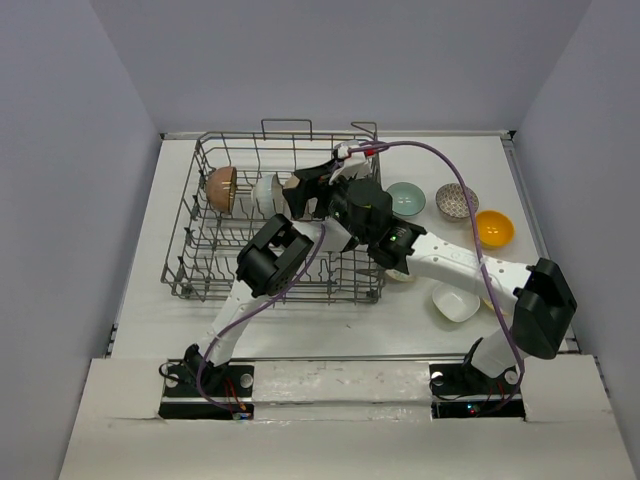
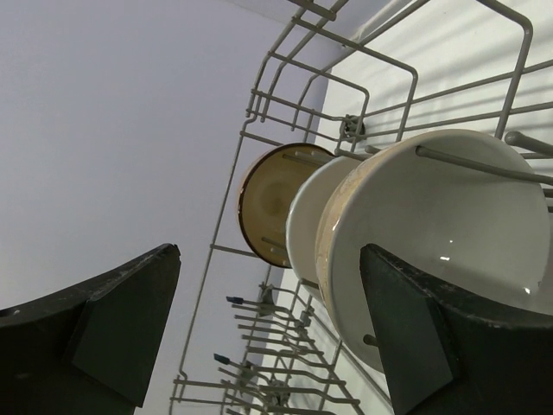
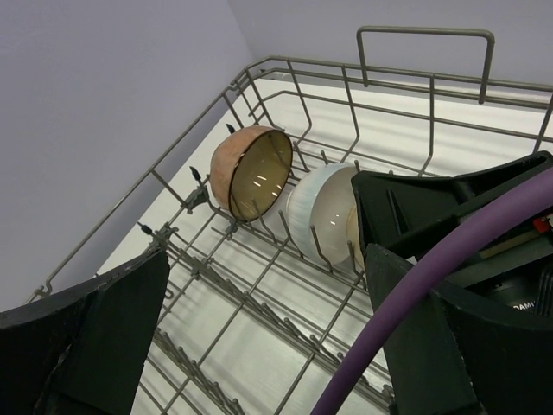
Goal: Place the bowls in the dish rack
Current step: Insert the bowl into the dish rack.
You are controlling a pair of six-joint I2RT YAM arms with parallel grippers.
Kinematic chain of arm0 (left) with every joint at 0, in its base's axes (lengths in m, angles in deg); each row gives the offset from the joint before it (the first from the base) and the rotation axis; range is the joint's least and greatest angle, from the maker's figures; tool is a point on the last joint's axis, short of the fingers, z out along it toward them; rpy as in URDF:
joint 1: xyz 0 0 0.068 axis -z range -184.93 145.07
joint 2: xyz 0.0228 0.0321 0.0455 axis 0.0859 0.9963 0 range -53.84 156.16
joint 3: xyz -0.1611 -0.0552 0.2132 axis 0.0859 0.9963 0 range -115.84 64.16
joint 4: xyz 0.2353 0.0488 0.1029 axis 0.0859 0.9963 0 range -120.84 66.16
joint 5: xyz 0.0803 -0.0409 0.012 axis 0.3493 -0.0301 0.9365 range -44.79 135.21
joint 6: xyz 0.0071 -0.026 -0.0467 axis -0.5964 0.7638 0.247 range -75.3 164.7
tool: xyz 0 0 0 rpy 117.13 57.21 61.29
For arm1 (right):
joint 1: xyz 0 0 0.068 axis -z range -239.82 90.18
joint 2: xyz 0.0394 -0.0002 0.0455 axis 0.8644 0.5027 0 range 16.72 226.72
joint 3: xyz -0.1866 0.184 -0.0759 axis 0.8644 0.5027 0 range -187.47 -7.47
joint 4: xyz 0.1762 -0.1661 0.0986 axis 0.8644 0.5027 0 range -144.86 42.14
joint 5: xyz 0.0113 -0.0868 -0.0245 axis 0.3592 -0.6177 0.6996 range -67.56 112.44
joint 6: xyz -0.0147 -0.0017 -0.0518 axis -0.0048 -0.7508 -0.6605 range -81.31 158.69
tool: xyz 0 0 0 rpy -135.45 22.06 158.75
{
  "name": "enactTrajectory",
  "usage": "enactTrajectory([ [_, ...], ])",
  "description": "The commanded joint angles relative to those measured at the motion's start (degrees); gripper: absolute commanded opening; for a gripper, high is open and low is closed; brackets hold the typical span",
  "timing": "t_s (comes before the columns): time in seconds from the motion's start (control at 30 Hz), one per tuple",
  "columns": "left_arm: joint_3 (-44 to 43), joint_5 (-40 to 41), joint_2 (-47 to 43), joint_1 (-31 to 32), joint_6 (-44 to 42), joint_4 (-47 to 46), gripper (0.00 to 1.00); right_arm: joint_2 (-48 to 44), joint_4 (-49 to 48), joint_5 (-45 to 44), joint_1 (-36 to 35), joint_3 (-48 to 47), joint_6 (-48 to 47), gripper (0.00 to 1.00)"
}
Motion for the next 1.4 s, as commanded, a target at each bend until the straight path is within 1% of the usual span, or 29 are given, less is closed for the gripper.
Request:
enactTrajectory([
  [0.0,0.00,5.09,-5.99,3.58,14.05,-1.23,0.99,-0.90,0.47,1.54,0.19,-2.67,1.01,1.00],
  [0.03,0.00,4.83,-6.43,3.67,15.81,2.28,0.99,-0.82,0.56,2.06,0.19,-2.84,1.10,1.00],
  [0.43,-0.17,4.73,-7.75,4.02,19.60,3.98,0.99,-0.47,3.90,3.30,0.19,-6.27,1.80,1.00],
  [0.53,-0.09,4.73,-7.92,4.02,21.10,4.86,0.99,-0.29,4.16,3.74,0.19,-6.71,1.80,1.00],
  [0.6,-0.18,4.47,-8.27,4.02,23.81,7.14,0.99,-0.29,4.34,4.00,0.19,-7.15,1.89,1.00],
  [0.67,-0.61,3.86,-8.71,4.11,27.23,13.89,0.99,-0.20,4.77,4.44,0.19,-7.59,2.07,1.00],
  [0.7,-1.31,3.51,-8.89,4.11,31.52,16.27,0.99,-0.20,4.95,4.62,0.19,-8.29,2.24,1.00],
  [0.73,-1.75,3.07,-9.15,4.11,34.08,22.38,0.99,-0.03,5.48,4.88,0.19,-8.64,2.33,1.00],
  [0.8,-4.20,2.45,-9.33,4.20,40.14,31.10,0.99,0.06,6.27,5.06,0.19,-9.61,2.50,1.00],
  [0.83,-5.26,1.14,-9.33,4.28,48.87,42.54,0.99,0.15,6.79,5.32,0.19,-10.57,2.50,1.00],
  [0.9,-11.14,-1.58,-8.98,4.37,61.55,59.00,0.99,0.24,7.59,5.50,0.19,-11.80,2.68,1.00],
  [0.93,-13.42,-5.77,-7.85,4.37,75.54,67.01,0.99,0.24,8.63,5.50,0.19,-13.29,2.68,1.00],
  [0.97,-16.75,-10.08,-6.97,4.20,84.55,88.23,0.99,0.24,9.08,5.32,0.19,-14.00,2.33,1.00],
  [1.0,-26.97,-15.25,-5.57,3.85,94.39,99.06,0.99,0.24,9.26,4.97,0.19,-14.53,1.81,1.00],
  [1.03,-30.81,-21.13,-3.03,1.93,107.02,110.92,0.99,0.59,9.78,4.80,0.19,-15.75,1.28,1.00],
  [1.07,-32.76,-21.28,-2.48,1.21,110.28,113.04,0.99,0.76,10.40,4.71,0.19,-16.46,1.10,1.00],
  [1.1,-31.48,-21.37,-2.56,0.86,111.61,113.14,0.99,1.03,10.92,4.79,0.19,-17.16,0.92,1.00],
  [1.13,-29.11,-22.93,-4.65,0.77,110.67,108.88,0.99,1.03,11.80,4.62,0.19,-17.87,0.92,1.00],
  [1.17,-23.09,-24.17,-6.41,0.86,109.36,105.62,0.99,0.85,12.07,4.71,0.19,-17.96,1.01,1.00],
  [1.2,-20.94,-25.31,-9.30,0.77,108.82,103.24,0.99,0.59,12.42,4.62,0.19,-18.05,1.01,1.00],
  [1.27,-18.29,-28.03,-11.52,0.59,108.73,100.07,0.99,0.33,13.47,4.62,0.19,-19.01,0.84,1.00],
  [1.3,-16.98,-28.48,-13.01,0.59,108.73,99.61,0.99,0.15,14.78,4.36,0.19,-19.45,0.66,1.00],
  [1.37,-17.05,-29.97,-13.81,0.42,109.08,100.48,0.99,-0.29,15.67,3.92,0.19,-20.24,0.40,1.00],
])
